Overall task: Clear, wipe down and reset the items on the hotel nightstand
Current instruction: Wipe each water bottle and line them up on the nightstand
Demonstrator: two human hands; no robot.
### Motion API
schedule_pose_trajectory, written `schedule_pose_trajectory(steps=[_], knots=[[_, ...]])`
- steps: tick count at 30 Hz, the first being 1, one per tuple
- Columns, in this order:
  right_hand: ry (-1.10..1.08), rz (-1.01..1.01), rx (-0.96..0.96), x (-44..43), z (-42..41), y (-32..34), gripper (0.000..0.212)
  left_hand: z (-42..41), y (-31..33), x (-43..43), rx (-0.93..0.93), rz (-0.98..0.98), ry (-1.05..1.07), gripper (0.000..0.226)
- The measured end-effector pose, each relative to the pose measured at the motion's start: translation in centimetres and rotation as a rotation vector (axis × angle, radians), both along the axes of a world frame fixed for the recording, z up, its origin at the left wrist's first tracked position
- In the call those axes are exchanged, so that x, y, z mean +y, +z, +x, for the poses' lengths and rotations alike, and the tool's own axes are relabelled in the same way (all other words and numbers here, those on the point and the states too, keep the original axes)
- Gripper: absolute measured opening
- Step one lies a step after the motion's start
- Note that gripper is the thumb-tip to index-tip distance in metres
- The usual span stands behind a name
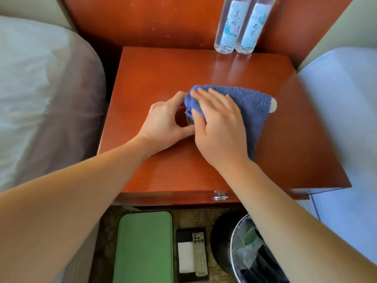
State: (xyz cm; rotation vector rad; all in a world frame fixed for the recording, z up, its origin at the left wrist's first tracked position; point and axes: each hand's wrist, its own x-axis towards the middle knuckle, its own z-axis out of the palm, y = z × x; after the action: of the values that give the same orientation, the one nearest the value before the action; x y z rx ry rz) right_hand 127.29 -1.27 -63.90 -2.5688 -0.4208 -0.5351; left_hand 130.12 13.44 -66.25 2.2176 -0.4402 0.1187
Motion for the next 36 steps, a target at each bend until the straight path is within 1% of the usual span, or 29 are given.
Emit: schedule_pose_trajectory(steps=[2, 4, 5, 7, 8, 9, 10, 12, 13, 16, 18, 20, 22, 23, 26, 28, 30, 32, 33, 34, 35, 36], knots=[[0.043, -0.024, 0.013, -0.9, 0.3, 0.1, 0.05, 0.1, -0.1, -0.1, -0.013, 0.002, -0.007, 0.062], [-0.009, -0.058, 0.021, -3.7, 0.4, 0.1, 0.048, 0.0, -0.1, -0.1, -0.029, 0.025, -0.024, 0.064], [-0.082, -0.015, 0.047, -5.2, 0.6, 0.2, 0.046, 0.0, 0.0, -0.1, -0.029, 0.041, -0.027, 0.063], [-0.246, 0.159, 0.115, -6.8, 1.6, 0.4, 0.04, 0.1, 0.1, -0.1, -0.019, 0.078, -0.028, 0.06], [-0.298, 0.219, 0.119, -6.8, 2.1, 0.5, 0.039, 0.0, 0.2, -0.1, -0.013, 0.099, -0.027, 0.06], [-0.315, 0.234, 0.106, -6.2, 2.4, 0.7, 0.04, -0.1, 0.2, -0.2, -0.01, 0.119, -0.021, 0.06], [-0.312, 0.213, 0.093, -5.2, 2.3, 0.9, 0.042, -0.1, 0.2, -0.2, -0.011, 0.135, -0.014, 0.061], [-0.238, 0.044, 0.034, -2.5, 1.4, 0.7, 0.044, -0.1, 0.2, -0.3, -0.008, 0.141, -0.005, 0.059], [-0.177, -0.009, 0.031, -1.0, 0.6, 0.6, 0.046, 0.0, 0.1, -0.3, -0.005, 0.135, 0.004, 0.057], [-0.046, -0.034, 0.079, -0.3, -0.3, 0.5, 0.052, -0.1, -0.1, -0.2, -0.015, 0.124, 0.012, 0.052], [-0.084, -0.034, 0.074, -2.9, 0.2, 0.5, 0.049, 0.0, -0.2, -0.2, -0.019, 0.143, -0.013, 0.058], [-0.216, 0.068, 0.108, -5.7, 1.0, 1.0, 0.043, 0.0, -0.2, -0.1, -0.002, 0.16, -0.009, 0.062], [-0.335, 0.16, 0.194, -7.0, 1.7, 1.5, 0.041, -0.1, 0.0, -0.2, 0.003, 0.169, 0.005, 0.066], [-0.356, 0.16, 0.212, -6.7, 1.9, 1.5, 0.041, -0.2, 0.0, -0.3, 0.01, 0.162, 0.018, 0.069], [-0.352, 0.166, 0.175, -6.2, 2.3, 0.9, 0.039, -0.3, 0.2, -0.2, 0.052, 0.102, 0.07, 0.074], [-0.353, 0.18, 0.126, -6.1, 2.2, 0.8, 0.034, -0.3, 0.3, -0.1, 0.04, 0.102, 0.055, 0.069], [-0.305, 0.128, 0.064, -4.6, 1.6, 0.9, 0.035, -0.1, 0.2, -0.1, 0.019, 0.091, 0.029, 0.061], [-0.204, 0.043, 0.032, -1.1, 0.6, 0.7, 0.04, 0.0, -0.1, -0.1, -0.029, 0.065, 0.023, 0.042], [-0.151, 0.032, 0.036, 0.8, -0.1, 0.4, 0.042, 0.1, -0.4, -0.1, -0.048, 0.045, 0.034, 0.031], [-0.114, 0.027, 0.033, 2.1, -0.6, 0.3, 0.044, 0.2, -0.5, -0.1, -0.054, 0.025, 0.046, 0.025], [-0.09, 0.019, 0.032, 2.5, -0.8, 0.2, 0.045, 0.4, -0.6, 0.0, -0.054, 0.011, 0.048, 0.024], [-0.067, 0.004, 0.039, 1.8, -0.7, 0.2, 0.045, 0.5, -0.7, 0.0, -0.049, 0.009, 0.045, 0.028]])
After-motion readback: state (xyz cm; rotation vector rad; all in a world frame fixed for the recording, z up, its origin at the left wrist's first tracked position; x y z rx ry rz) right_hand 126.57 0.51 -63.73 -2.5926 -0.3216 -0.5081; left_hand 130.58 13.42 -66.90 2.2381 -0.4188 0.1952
